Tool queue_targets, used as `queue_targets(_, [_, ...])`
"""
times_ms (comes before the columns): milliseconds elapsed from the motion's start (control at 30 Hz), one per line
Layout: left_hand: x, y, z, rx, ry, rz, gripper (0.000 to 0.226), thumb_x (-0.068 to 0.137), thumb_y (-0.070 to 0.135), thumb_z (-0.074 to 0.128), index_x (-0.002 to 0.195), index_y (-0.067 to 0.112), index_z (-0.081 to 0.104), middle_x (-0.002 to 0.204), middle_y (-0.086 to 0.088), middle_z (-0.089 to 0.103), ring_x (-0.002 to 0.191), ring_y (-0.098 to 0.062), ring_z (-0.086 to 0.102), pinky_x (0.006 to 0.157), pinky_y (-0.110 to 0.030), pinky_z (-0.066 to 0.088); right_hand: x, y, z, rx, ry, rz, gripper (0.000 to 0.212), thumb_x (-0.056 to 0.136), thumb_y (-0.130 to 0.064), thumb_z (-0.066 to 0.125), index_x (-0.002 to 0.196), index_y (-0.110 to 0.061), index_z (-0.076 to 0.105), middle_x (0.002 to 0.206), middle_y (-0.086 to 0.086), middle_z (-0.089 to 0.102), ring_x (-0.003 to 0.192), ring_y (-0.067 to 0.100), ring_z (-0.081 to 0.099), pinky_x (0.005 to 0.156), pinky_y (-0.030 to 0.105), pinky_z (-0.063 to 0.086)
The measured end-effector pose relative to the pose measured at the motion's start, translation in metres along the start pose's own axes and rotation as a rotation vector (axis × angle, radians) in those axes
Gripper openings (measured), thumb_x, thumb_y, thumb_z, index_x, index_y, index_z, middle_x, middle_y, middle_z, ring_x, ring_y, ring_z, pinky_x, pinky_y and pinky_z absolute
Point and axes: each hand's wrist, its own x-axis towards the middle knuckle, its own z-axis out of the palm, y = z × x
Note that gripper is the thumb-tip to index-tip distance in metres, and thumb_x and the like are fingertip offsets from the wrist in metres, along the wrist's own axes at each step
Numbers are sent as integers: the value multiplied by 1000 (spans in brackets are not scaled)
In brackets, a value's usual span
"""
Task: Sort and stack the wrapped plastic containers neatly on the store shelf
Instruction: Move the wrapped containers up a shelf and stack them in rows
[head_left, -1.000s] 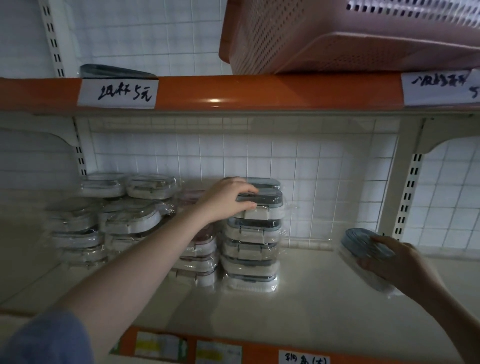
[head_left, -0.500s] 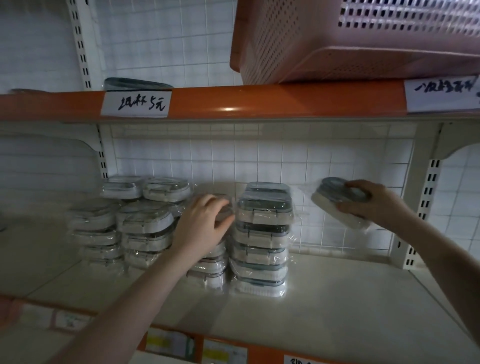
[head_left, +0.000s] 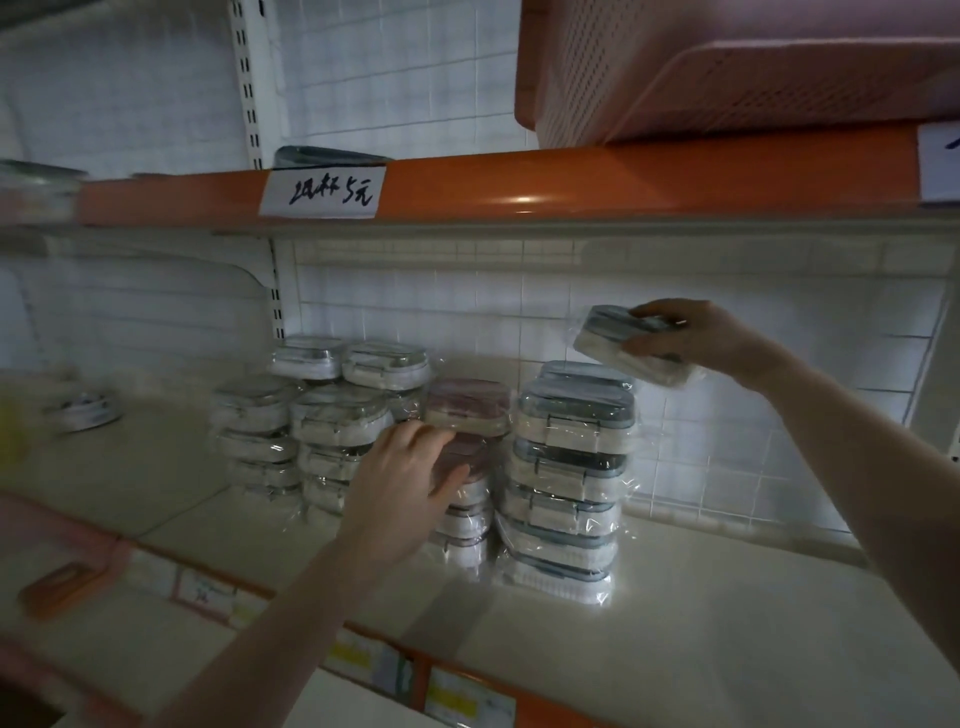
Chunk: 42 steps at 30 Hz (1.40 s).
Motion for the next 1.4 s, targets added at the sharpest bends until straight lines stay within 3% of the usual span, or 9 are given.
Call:
queue_targets(133, [-6, -7, -3, 53, 9, -40, 37, 80, 43, 57, 99, 14, 71, 94, -3, 67, 84, -26, 65, 69, -34, 53, 27, 3, 10, -46, -80, -23, 46, 79, -23, 74, 122, -19, 60, 110, 7, 58, 84, 14, 54, 65, 17, 41])
queue_targets(233, [-12, -11, -2, 56, 7, -77, 47, 82, 48, 43, 101, 15, 70, 96, -3, 67, 87, -25, 64, 73, -36, 53, 44, 8, 18, -55, -127, -44, 46, 78, -25, 74, 122, -20, 61, 114, 7, 58, 93, 18, 54, 67, 19, 42])
queue_targets(400, [-18, -13, 3, 53, 19, -124, 40, 83, 46, 46, 102, 20, 69, 94, 2, 65, 86, -21, 62, 72, -31, 50, 64, 24, 37, -130, -240, -91, 49, 80, -34, 71, 127, -24, 58, 121, 2, 54, 107, 18, 49, 89, 27, 36])
queue_targets(567, [-22, -11, 6, 65, 6, -150, 42, 84, 46, 42, 101, 18, 69, 96, -1, 65, 87, -22, 62, 74, -32, 49, 65, 38, 41, -198, -156, -197, 56, 73, -50, 70, 123, -28, 62, 118, -1, 64, 104, 15, 56, 88, 26, 39])
queue_targets(733, [-29, -5, 8, 50, -19, -188, 45, 84, 49, 40, 101, 17, 69, 96, -1, 66, 86, -22, 63, 70, -33, 50, 55, 48, 41, -481, 141, -279, 79, 63, -75, 52, 116, -18, 66, 108, 16, 64, 102, 34, 57, 83, 35, 47])
queue_targets(900, [-33, 4, 11, 48, -44, -174, 36, 84, 41, 52, 102, 15, 69, 97, -1, 67, 87, -24, 63, 73, -31, 47, 44, 48, 49, -476, 123, -115, 70, 76, -66, 53, 125, -15, 56, 115, 21, 52, 101, 39, 55, 82, 38, 46])
queue_targets(1100, [-31, 16, 11, 68, -55, -159, 44, 81, 46, 43, 98, 16, 69, 94, -1, 68, 83, -23, 64, 65, -32, 51, 36, 47, 52, -384, 95, -70, 64, 86, -58, 51, 135, -16, 46, 125, 20, 44, 111, 39, 52, 95, 40, 42])
queue_targets(1333, [-41, 20, 15, 45, -92, -181, 31, 80, 38, 62, 98, 14, 71, 91, -2, 69, 81, -24, 66, 65, -31, 51, 22, 61, 58, -187, 218, -154, 50, 86, -38, 62, 132, -19, 53, 131, 14, 44, 113, 33, 52, 94, 36, 41])
queue_targets(1400, [-45, 19, 16, 41, -124, -185, 39, 81, 44, 53, 98, 14, 71, 90, -2, 68, 80, -24, 66, 64, -33, 53, 19, 65, 60, -126, 270, -193, 46, 86, -34, 63, 129, -18, 56, 129, 13, 46, 111, 31, 53, 91, 32, 41])
